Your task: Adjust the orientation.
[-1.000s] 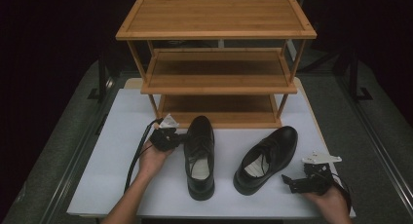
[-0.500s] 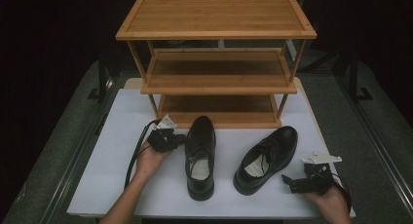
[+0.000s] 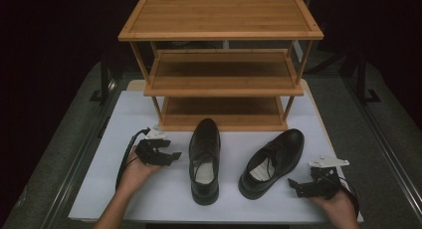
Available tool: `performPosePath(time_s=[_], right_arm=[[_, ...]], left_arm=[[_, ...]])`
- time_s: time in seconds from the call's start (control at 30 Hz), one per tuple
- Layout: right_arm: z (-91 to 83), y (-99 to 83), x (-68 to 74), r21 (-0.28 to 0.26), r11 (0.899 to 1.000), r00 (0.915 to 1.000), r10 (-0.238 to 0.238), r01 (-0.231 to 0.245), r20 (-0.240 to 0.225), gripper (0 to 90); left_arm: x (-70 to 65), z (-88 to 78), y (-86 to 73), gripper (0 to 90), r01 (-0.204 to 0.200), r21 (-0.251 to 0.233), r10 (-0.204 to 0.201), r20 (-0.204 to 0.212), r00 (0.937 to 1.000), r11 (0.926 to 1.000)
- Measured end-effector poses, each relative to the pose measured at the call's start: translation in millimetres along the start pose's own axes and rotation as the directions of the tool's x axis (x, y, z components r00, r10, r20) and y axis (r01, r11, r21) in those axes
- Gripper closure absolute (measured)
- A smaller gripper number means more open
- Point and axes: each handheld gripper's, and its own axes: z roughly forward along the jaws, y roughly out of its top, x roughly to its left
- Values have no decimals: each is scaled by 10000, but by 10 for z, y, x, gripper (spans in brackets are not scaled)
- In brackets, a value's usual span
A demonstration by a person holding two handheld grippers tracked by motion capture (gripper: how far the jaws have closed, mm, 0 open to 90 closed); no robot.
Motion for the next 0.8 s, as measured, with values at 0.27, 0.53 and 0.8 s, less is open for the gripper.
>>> performPosePath(time_s=[0.27, 0.53, 0.8], right_arm=[[0, -1, -2, -6, 10000, 10000, -20, 20, -2, 0], [0, -1, -2, -6, 10000, 10000, -23, 23, -1, 0], [-1, -1, 0, 6, 10000, 10000, 1, -1, 5, 0]], left_arm=[[-23, -187, -182, 141, -38, 193, 42, -187, 9998, 9998], [-35, -389, -398, 4, 80, 247, -68, -469, 9989, 9997], [-30, -529, -649, 0, 132, 361, -100, -862, 9962, 9993]])
